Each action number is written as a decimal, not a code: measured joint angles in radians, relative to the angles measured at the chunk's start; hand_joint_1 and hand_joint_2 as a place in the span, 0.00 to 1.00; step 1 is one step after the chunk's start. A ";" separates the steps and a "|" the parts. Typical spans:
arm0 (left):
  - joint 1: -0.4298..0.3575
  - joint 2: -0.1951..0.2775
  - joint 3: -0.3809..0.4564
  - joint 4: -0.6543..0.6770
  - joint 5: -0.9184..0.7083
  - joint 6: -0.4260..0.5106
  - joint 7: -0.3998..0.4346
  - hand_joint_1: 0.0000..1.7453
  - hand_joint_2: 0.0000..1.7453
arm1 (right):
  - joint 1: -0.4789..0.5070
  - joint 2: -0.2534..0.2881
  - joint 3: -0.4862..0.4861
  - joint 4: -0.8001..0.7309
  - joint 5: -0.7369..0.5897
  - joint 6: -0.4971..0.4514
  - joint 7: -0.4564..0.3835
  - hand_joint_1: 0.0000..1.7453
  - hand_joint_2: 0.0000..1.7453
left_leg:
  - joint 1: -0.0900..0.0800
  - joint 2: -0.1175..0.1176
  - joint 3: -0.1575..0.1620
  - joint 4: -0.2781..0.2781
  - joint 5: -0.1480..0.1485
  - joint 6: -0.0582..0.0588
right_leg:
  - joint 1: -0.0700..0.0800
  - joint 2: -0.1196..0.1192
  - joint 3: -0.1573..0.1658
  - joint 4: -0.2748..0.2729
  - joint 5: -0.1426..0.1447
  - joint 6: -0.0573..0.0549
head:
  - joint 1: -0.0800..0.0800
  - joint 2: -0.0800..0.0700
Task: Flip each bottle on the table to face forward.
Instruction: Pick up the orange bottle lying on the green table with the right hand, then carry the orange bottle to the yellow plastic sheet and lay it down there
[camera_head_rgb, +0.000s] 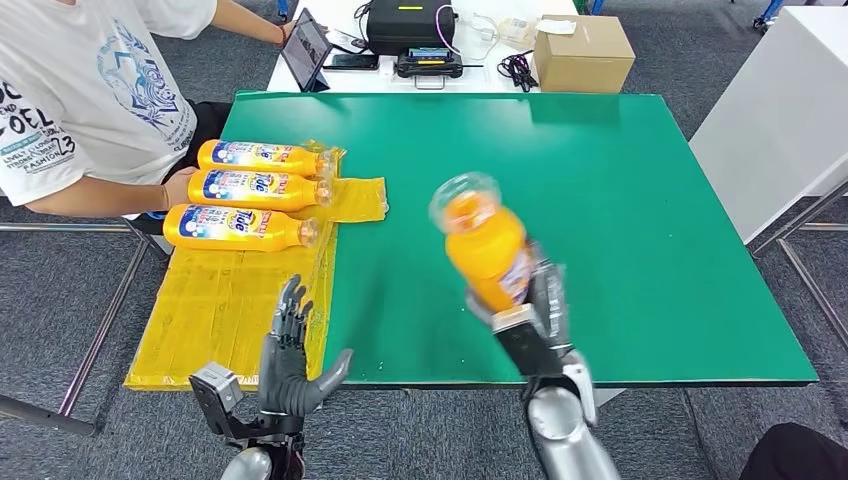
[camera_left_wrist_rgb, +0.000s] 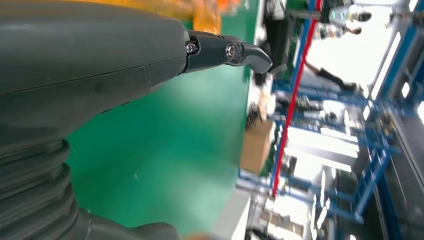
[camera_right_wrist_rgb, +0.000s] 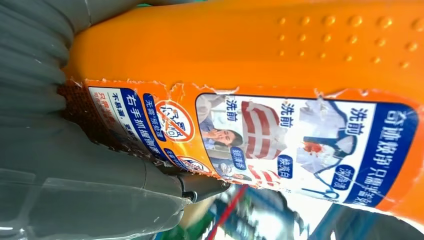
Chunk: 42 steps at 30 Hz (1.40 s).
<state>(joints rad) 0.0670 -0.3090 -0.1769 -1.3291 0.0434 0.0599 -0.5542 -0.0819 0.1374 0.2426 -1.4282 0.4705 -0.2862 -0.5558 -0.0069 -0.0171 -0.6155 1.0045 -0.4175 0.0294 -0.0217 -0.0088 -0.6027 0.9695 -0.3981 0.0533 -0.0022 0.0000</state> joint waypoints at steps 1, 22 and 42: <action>0.000 0.001 -0.008 -0.004 0.000 -0.004 0.000 0.00 1.00 | 0.002 0.006 0.006 0.025 -0.001 0.007 -0.007 1.00 1.00 | 0.000 0.000 0.000 0.000 0.000 0.000 | 0.000 0.000 0.000 0.000 0.000 0.000 | 0.000 0.000; -0.011 0.016 -0.068 -0.015 -0.017 -0.050 0.036 0.00 1.00 | -0.051 0.141 0.260 0.433 0.138 0.065 0.023 1.00 1.00 | 0.001 0.000 0.000 0.000 0.000 0.000 | 0.001 0.001 0.000 0.000 0.000 0.000 | 0.000 0.000; -0.008 0.016 -0.036 0.011 -0.017 -0.042 0.042 0.22 1.00 | -0.116 0.149 0.372 0.535 0.172 0.054 0.064 1.00 1.00 | 0.001 0.001 0.000 0.000 0.000 0.000 | 0.001 0.001 -0.001 0.000 0.000 0.000 | 0.000 0.000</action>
<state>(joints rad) 0.0591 -0.2933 -0.2127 -1.3176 0.0264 0.0177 -0.5123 -0.1983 0.2867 0.6141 -0.8935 0.6430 -0.2323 -0.4913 -0.0059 -0.0163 -0.6158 1.0044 -0.4174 0.0290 -0.0209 -0.0079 -0.6036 0.9696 -0.3984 0.0528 -0.0021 0.0000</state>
